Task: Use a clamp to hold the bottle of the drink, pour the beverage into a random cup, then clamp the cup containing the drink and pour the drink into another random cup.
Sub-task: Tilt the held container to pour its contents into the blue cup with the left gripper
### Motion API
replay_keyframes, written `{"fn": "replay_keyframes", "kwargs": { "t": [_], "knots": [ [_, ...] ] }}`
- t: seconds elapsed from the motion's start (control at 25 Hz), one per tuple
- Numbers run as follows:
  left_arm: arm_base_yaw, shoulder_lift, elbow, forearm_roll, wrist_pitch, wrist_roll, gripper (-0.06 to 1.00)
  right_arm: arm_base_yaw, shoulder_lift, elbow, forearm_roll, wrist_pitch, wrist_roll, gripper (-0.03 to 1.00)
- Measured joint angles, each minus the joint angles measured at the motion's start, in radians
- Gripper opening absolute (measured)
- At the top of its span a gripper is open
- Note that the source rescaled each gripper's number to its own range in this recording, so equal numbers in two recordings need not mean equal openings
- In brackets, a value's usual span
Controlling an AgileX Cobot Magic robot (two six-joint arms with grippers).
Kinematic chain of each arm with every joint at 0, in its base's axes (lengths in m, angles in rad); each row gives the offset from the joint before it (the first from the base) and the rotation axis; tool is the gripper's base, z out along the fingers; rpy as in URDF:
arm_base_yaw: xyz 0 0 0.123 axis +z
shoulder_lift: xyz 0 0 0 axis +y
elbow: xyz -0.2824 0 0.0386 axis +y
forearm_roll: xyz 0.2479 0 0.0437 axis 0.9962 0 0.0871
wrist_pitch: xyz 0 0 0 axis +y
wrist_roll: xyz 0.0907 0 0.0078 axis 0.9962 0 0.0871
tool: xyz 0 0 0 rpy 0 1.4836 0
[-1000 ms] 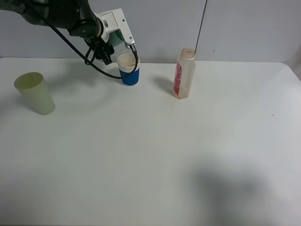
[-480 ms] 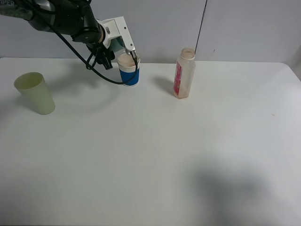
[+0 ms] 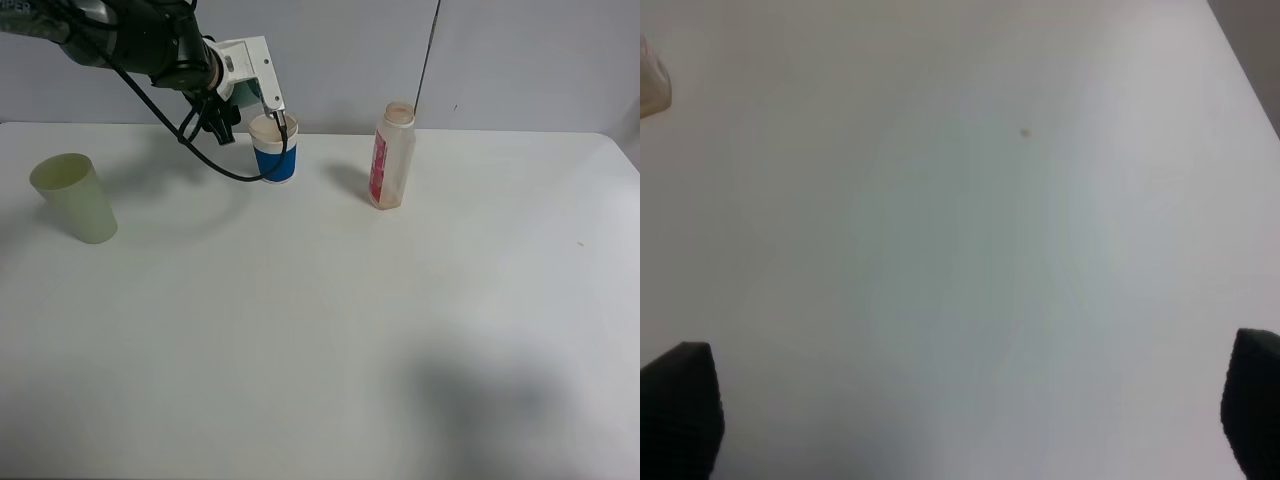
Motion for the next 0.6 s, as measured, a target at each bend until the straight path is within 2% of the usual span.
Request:
{"fn": "replay_keyframes", "kwargs": {
  "t": [0.6],
  "knots": [
    [0.0, 0.0, 0.0, 0.069, 0.0, 0.0, 0.01, 0.0, 0.0, 0.0, 0.0, 0.0, 0.0, 1.0]
  ]
}}
